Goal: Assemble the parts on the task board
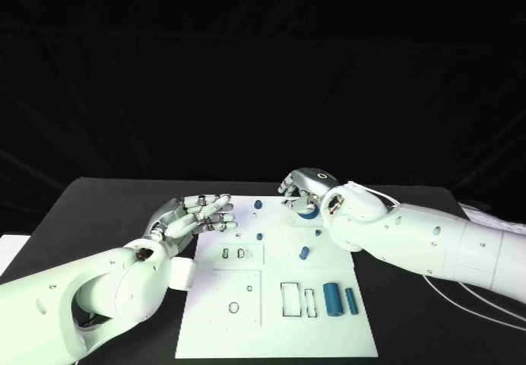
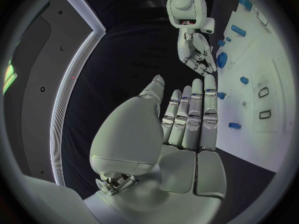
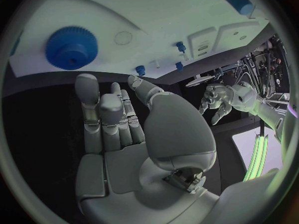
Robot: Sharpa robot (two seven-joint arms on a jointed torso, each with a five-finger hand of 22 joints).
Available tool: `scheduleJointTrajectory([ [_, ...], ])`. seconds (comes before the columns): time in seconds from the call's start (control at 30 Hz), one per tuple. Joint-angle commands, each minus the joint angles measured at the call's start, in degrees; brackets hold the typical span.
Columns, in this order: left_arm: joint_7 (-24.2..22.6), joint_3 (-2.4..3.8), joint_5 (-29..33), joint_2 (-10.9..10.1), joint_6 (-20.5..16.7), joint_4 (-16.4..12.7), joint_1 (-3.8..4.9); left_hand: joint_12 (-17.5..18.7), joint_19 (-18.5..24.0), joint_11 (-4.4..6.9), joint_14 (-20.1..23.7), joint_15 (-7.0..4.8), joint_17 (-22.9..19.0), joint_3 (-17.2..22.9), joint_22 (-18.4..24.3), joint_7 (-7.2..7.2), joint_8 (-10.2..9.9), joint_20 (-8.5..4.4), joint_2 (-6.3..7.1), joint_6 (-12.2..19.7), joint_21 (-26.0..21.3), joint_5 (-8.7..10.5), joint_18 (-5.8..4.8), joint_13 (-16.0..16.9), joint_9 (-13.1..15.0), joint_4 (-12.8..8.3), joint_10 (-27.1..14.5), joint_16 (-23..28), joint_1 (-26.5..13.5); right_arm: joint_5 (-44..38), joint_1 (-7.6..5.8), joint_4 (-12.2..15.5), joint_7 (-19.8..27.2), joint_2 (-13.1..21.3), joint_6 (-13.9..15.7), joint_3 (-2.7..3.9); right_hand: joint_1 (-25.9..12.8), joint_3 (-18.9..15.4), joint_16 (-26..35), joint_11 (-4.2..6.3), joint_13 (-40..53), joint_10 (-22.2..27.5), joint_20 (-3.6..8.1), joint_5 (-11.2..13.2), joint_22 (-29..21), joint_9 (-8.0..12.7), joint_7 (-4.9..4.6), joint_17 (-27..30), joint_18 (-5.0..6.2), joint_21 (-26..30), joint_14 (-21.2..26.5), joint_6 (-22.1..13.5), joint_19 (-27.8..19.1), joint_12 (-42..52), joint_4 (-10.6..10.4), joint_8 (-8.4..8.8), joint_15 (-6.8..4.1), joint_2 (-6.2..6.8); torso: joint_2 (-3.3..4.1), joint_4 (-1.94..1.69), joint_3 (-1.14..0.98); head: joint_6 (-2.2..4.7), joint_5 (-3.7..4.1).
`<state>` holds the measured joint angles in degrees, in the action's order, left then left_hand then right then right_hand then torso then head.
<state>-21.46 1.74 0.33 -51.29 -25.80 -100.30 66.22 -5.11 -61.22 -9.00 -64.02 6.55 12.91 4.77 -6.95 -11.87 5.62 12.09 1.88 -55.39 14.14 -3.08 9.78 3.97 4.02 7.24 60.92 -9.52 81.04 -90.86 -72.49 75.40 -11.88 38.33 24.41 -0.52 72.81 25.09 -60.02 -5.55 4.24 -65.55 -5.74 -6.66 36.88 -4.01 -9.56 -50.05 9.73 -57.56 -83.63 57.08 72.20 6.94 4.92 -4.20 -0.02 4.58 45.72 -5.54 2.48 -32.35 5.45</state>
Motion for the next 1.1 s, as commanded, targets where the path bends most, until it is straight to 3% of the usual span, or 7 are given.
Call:
scheduleJointTrajectory([
  [0.03, -0.3, 0.06, 0.5, 0.1, 1.5, -0.1, 0.08, 0.3, -0.1, -0.16, 0.1, -0.24, 0.1, 0.0, 0.0, -0.29, -0.2, 0.05, -0.37, -0.2, -0.3, 0.17, 0.52, 0.0, 0.0, -0.4, 0.2, 0.3, 0.3, 8.4, -0.39, 2.3, -0.4, 2.8, -2.5, 0.30, -2.1, -1.3, -3.2, 0.80, 0.9, -4.5, 0.28, -3.0, 3.2, 0.1, 0.00, -3.7, -1.02, -2.4, -1.8, 0.0, 1.6, 1.9, -1.2, 0.21, -0.37, 1.92, -0.32, 0.72, -0.21, 0.27, -0.35],
  [0.17, -0.4, 0.05, 0.6, 0.3, 1.9, 0.1, 0.08, 0.3, -0.1, -0.12, 0.0, -0.27, 0.1, 0.1, 0.0, -0.23, -0.2, 0.03, -0.40, -0.3, -0.2, 0.17, 0.53, 0.0, 0.0, -0.5, 0.2, 0.3, 0.3, 12.7, -0.86, 4.0, -2.0, 5.9, -7.7, 0.53, -4.0, -5.2, -12.1, 3.23, 5.8, -15.2, 1.86, -5.6, 17.6, 0.1, 1.91, -14.3, -3.37, -12.0, -3.8, -0.1, 7.1, 9.4, -2.4, 0.11, -2.17, 4.55, -0.50, 1.06, -0.46, 0.32, -0.10],
  [0.23, -0.4, 0.05, 0.7, 0.3, 2.0, 0.1, 0.07, 0.3, -0.2, -0.10, 0.0, -0.29, 0.2, 0.1, 0.0, -0.20, -0.2, 0.02, -0.41, -0.3, -0.2, 0.17, 0.54, 0.0, 0.0, -0.5, 0.3, 0.3, 0.3, 13.1, -0.94, 4.3, -3.0, 6.6, -9.5, 0.57, -4.2, -6.9, -14.3, 3.69, 9.0, -16.1, 2.58, -5.9, 21.6, 0.1, 2.36, -16.8, -4.06, -14.7, -4.1, -0.1, 8.5, 12.7, -3.0, 0.08, -2.71, 4.73, -0.52, 1.16, -0.55, 0.55, -0.26],
  [0.27, -0.4, 0.05, 0.7, 0.4, 2.1, 0.1, 0.07, 0.3, -0.2, -0.09, 0.0, -0.29, 0.2, 0.1, 0.0, -0.19, -0.2, 0.02, -0.42, -0.3, -0.2, 0.17, 0.54, 0.0, 0.0, -0.5, 0.3, 0.3, 0.4, 12.9, -0.96, 4.3, -3.6, 6.9, -10.2, 0.59, -3.0, -9.0, -16.0, 3.94, 15.8, -12.7, 2.69, -6.4, 23.7, 0.0, 2.48, -18.4, -4.53, -16.5, -3.8, -0.2, 8.8, 18.3, -3.5, 0.03, -3.14, 4.14, -0.50, 1.22, -0.65, 0.53, -0.33],
  [0.3, -0.4, 0.05, 0.7, 0.5, 2.2, 0.1, 0.07, 0.3, -0.2, -0.09, 0.0, -0.29, 0.2, 0.1, 0.0, -0.19, -0.2, 0.02, -0.42, -0.3, -0.2, 0.17, 0.54, 0.0, 0.0, -0.5, 0.3, 0.3, 0.4, 12.7, -0.96, 4.3, -3.9, 7.1, -10.6, 0.61, -2.6, -10.1, -16.7, 3.33, 22.1, -12.1, 2.99, -6.3, 24.6, 0.1, 2.83, -19.1, -4.39, -17.1, -3.6, -0.5, 8.8, 24.1, -4.0, 0.10, -2.61, 3.79, -0.50, 1.25, -0.71, 0.53, -0.34],
  [0.47, -0.3, 0.04, 0.7, 0.6, 2.5, 0.3, 0.06, 0.3, -0.2, -0.09, 0.0, -0.29, 0.2, 0.1, 0.0, -0.19, -0.2, 0.02, -0.42, -0.3, -0.2, 0.17, 0.54, 0.0, 0.0, -0.5, 0.3, 0.3, 0.4, 12.3, -0.75, 3.2, -5.1, 7.2, -10.8, 0.63, -1.7, -12.9, -19.1, 3.31, 40.3, -9.5, 2.34, -6.4, 27.0, 0.1, 2.17, -21.9, -4.81, -18.9, -3.7, -1.0, 8.8, 39.7, -5.6, 0.04, -2.16, 2.93, -0.60, 1.37, -0.88, 0.37, -0.07],
  [1.1, -0.1, 0.04, 0.7, 0.6, 2.7, 0.6, 0.05, 0.3, -0.2, -0.09, 0.0, -0.29, 0.2, 0.1, 0.0, -0.19, -0.2, 0.02, -0.42, -0.3, -0.2, 0.17, 0.54, 0.0, 0.0, -0.5, 0.3, 0.3, 0.4, 10.7, 0.09, 0.2, -7.0, 4.8, -10.4, 0.64, 0.1, -14.4, -21.8, 3.10, 52.7, -10.4, 1.96, -6.3, 30.8, 0.1, 1.80, -25.6, -5.39, -21.3, -4.1, -1.2, 9.7, 49.8, -6.8, -0.20, -2.01, 1.79, -0.53, 1.19, -0.75, -0.06, 0.34],
])
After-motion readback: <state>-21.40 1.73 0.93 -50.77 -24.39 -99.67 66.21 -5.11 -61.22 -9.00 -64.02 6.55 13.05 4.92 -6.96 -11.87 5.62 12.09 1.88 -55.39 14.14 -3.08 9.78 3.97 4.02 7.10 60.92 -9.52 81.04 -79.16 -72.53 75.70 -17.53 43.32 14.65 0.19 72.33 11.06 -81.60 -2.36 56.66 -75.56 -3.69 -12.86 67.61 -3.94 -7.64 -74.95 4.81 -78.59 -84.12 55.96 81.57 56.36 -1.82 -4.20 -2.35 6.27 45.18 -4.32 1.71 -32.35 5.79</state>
